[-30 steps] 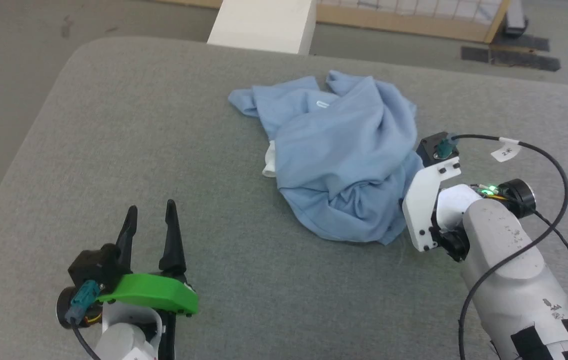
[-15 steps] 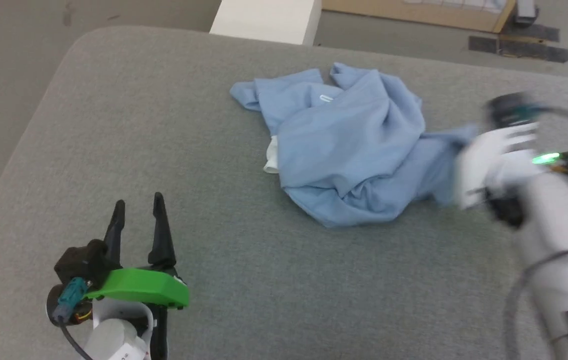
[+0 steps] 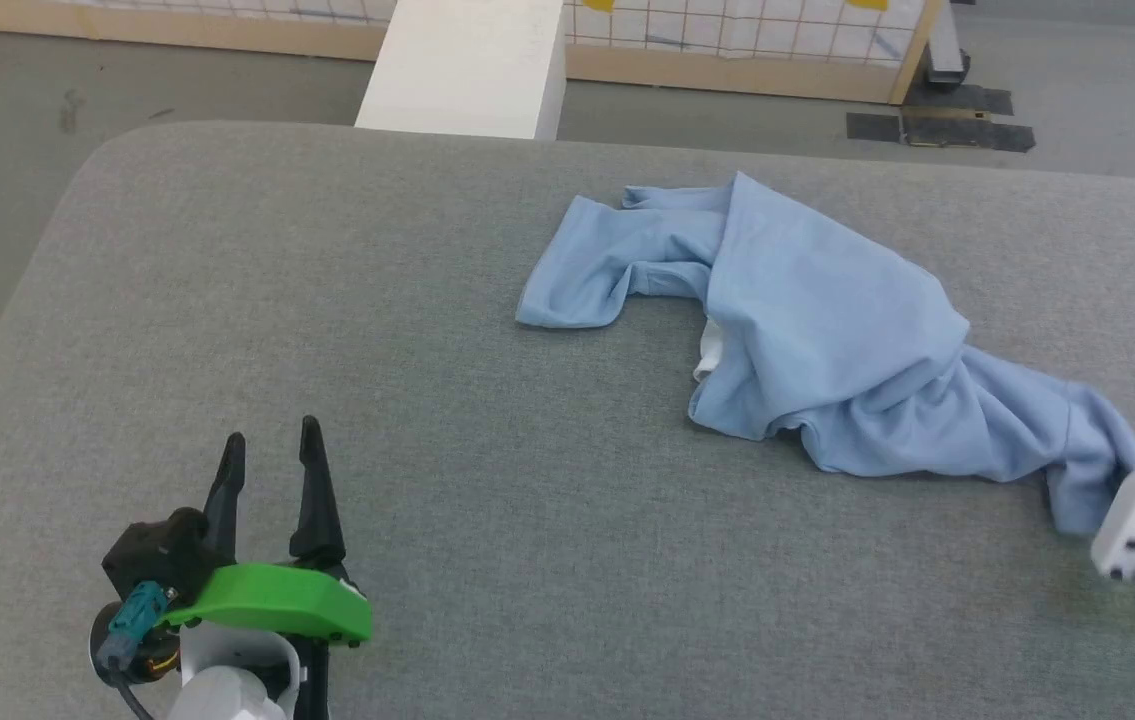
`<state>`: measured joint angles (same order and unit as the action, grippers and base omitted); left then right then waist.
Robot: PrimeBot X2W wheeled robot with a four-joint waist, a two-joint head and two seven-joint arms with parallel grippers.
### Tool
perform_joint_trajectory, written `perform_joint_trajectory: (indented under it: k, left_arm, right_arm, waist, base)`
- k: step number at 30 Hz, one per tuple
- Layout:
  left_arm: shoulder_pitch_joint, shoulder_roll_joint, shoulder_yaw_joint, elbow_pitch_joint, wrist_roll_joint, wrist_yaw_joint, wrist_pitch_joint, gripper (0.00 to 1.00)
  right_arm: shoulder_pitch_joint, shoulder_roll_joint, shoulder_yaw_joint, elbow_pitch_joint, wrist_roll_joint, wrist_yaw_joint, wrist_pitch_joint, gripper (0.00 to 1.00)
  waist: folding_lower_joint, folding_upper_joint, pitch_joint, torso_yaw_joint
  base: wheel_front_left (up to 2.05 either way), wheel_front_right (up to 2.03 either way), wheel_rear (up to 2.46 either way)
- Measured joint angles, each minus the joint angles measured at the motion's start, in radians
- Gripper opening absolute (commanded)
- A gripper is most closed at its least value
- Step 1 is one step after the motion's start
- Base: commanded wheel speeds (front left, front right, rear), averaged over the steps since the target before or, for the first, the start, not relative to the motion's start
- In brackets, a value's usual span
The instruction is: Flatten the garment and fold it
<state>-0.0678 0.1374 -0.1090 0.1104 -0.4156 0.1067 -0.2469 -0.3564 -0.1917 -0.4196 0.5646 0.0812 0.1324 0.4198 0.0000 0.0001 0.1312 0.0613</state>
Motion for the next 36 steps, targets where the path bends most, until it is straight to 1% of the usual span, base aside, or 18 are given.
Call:
perform_joint_trajectory:
  k: [1,4,6,8,10,12,14,18,21,24,26,28,31,33,35,36]
  left_arm:
    - [0.000,0.000,0.000,0.000,-0.002,0.000,0.004,1.00]
    - [-0.002,-0.004,0.003,-0.012,-0.031,-0.001,0.012,1.00]
    - [-0.018,-0.008,-0.002,-0.021,-0.054,-0.012,0.041,1.00]
    - [-0.068,-0.011,-0.013,-0.023,-0.071,-0.028,0.090,1.00]
    - [-0.151,-0.011,-0.030,-0.019,-0.095,-0.046,0.154,1.00]
    - [-0.258,-0.015,-0.053,-0.002,-0.117,-0.059,0.234,1.00]
    - [-0.392,-0.020,-0.097,0.037,-0.121,-0.066,0.333,1.00]
    - [-0.610,-0.040,-0.201,0.170,-0.121,-0.075,0.594,1.00]
    - [-0.726,-0.051,-0.257,0.279,-0.115,-0.066,0.766,1.00]
    - [-0.791,-0.055,-0.295,0.373,-0.112,-0.053,0.919,1.00]
    - [-0.811,-0.056,-0.312,0.413,-0.114,-0.052,0.993,1.00]
    - [-0.818,-0.058,-0.322,0.434,-0.116,-0.052,1.027,1.00]
    - [-0.819,-0.059,-0.321,0.439,-0.132,-0.058,1.029,1.00]
    - [-0.820,-0.062,-0.320,0.441,-0.139,-0.067,1.029,1.00]
    - [-0.820,-0.064,-0.323,0.442,-0.158,-0.087,1.028,1.00]
    - [-0.819,-0.066,-0.322,0.441,-0.168,-0.095,1.020,0.80]
  right_arm:
    - [0.000,0.020,-0.015,-0.036,0.013,0.000,-0.047,1.00]
    - [0.000,0.054,-0.061,-0.145,0.026,0.000,-0.187,1.00]
    - [0.009,0.077,-0.080,-0.203,0.031,0.000,-0.249,1.00]
    - [0.035,0.101,-0.076,-0.252,0.029,0.000,-0.282,1.00]
    - [0.061,0.121,-0.055,-0.281,0.029,0.000,-0.292,1.00]
    - [0.080,0.132,-0.033,-0.305,0.034,0.000,-0.296,1.00]
    - [0.092,0.137,-0.006,-0.327,0.039,0.000,-0.295,1.00]
    - [0.093,0.140,0.057,-0.340,0.063,0.000,-0.288,1.00]
    - [0.093,0.141,0.091,-0.327,0.099,0.000,-0.290,1.00]
    - [0.094,0.141,0.105,-0.307,0.113,0.000,-0.302,1.00]
    - [0.094,0.141,0.107,-0.298,0.114,0.000,-0.316,1.00]
    - [0.094,0.141,0.105,-0.292,0.113,0.000,-0.333,1.00]
    - [0.094,0.141,0.097,-0.281,0.109,0.000,-0.346,1.00]
    - [0.093,0.140,0.091,-0.278,0.103,0.000,-0.351,1.00]
    - [0.093,0.141,0.087,-0.275,0.099,0.000,-0.353,1.00]
    - [0.092,0.141,0.086,-0.274,0.096,0.000,-0.356,1.00]
  waist:
    - [0.0000,0.0000,-0.002,-0.004]
    - [0.0000,0.0000,-0.009,-0.010]
    - [0.0000,0.0000,-0.012,-0.014]
    - [0.0000,0.0000,-0.012,-0.022]
    - [0.0000,0.0000,-0.009,-0.033]
    - [0.0000,0.0000,-0.002,-0.046]
    - [0.0000,0.0000,0.011,-0.063]
    - [0.0000,0.0000,0.046,-0.107]
    - [0.0000,0.0000,0.080,-0.143]
    - [0.0000,0.0000,0.114,-0.180]
    - [0.0000,0.0000,0.138,-0.201]
    - [0.0000,0.0000,0.165,-0.221]
    - [0.0000,0.0000,0.196,-0.246]
    - [0.0000,0.0000,0.214,-0.257]
    - [0.0000,0.0000,0.230,-0.264]
    - [0.0000,0.0000,0.235,-0.265]
  base:
    - [0.00,0.00,0.00]
    - [0.00,0.00,0.00]
    - [0.00,0.00,0.00]
    - [0.00,0.00,0.00]
    - [0.00,0.00,0.00]
    - [0.00,0.00,0.00]
    - [0.00,0.00,0.00]
    - [0.00,0.00,0.00]
    - [0.00,0.00,0.00]
    - [0.00,0.00,0.00]
    - [0.00,0.00,0.00]
    - [0.00,0.00,0.00]
    - [0.00,0.00,0.00]
    - [0.00,0.00,0.00]
    - [0.00,0.00,0.00]
    - [0.00,0.00,0.00]
